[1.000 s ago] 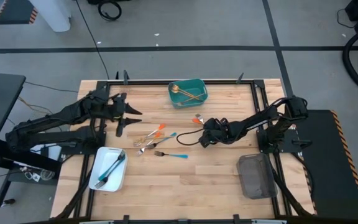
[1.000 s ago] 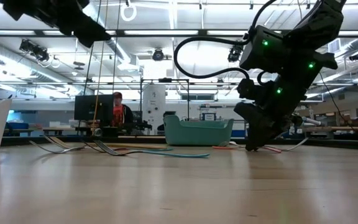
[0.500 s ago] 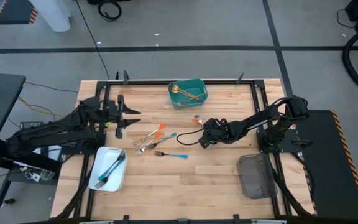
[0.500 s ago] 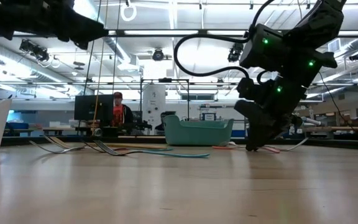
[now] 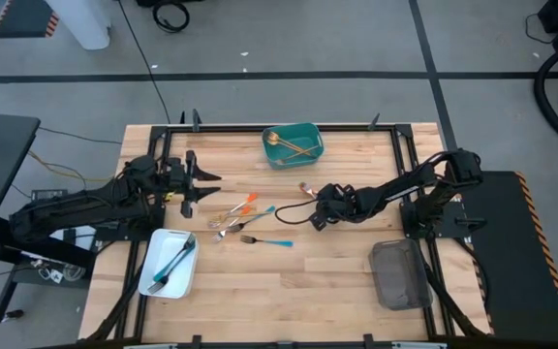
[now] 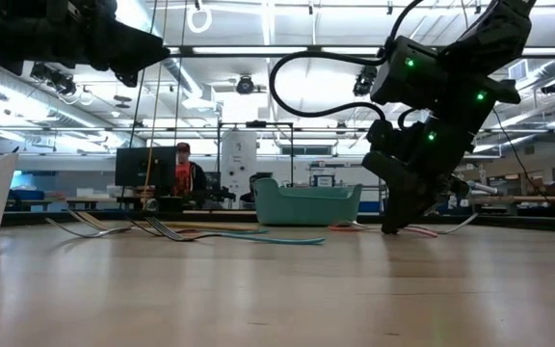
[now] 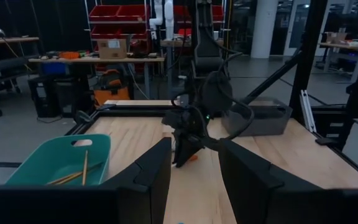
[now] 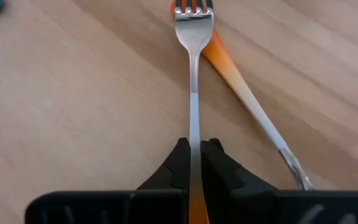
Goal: Sort silverware by color (type)
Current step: Put the orange fork into the black bin
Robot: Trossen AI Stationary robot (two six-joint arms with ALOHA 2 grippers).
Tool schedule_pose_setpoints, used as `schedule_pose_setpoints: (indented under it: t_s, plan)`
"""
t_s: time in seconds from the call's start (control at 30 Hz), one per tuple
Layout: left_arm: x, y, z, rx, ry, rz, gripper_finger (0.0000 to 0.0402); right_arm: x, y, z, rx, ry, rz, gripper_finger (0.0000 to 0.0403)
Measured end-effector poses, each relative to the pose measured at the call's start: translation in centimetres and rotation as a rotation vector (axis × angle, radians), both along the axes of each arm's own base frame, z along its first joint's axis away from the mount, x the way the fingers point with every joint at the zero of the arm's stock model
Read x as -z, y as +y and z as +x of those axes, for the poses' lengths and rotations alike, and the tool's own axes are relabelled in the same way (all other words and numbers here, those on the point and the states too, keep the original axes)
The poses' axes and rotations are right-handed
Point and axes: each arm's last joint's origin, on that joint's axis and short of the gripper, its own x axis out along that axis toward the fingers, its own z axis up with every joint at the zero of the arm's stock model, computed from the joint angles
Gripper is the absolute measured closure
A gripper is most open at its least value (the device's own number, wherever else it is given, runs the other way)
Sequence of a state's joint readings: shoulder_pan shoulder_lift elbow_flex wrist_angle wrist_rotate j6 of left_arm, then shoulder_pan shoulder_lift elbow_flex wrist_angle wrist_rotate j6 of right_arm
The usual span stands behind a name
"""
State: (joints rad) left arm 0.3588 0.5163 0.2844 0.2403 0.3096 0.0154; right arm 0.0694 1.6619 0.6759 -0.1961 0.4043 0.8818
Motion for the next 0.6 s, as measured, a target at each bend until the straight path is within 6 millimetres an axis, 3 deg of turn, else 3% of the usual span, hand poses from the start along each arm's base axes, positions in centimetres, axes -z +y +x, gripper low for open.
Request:
schedule_pose_setpoints:
  t_s: [0.33,0.6]
  plan:
    - [0.0,0.1,0.0,-0.007,0.002,0.004,0.0260,-2.7,0.4,1.2,-0.077,0.062,0.042,0.0395]
    - [0.0,0.1,0.0,-0.007,0.002,0.006,0.0260,-3.5,0.5,1.7,-0.106,0.077,0.017,0.0396]
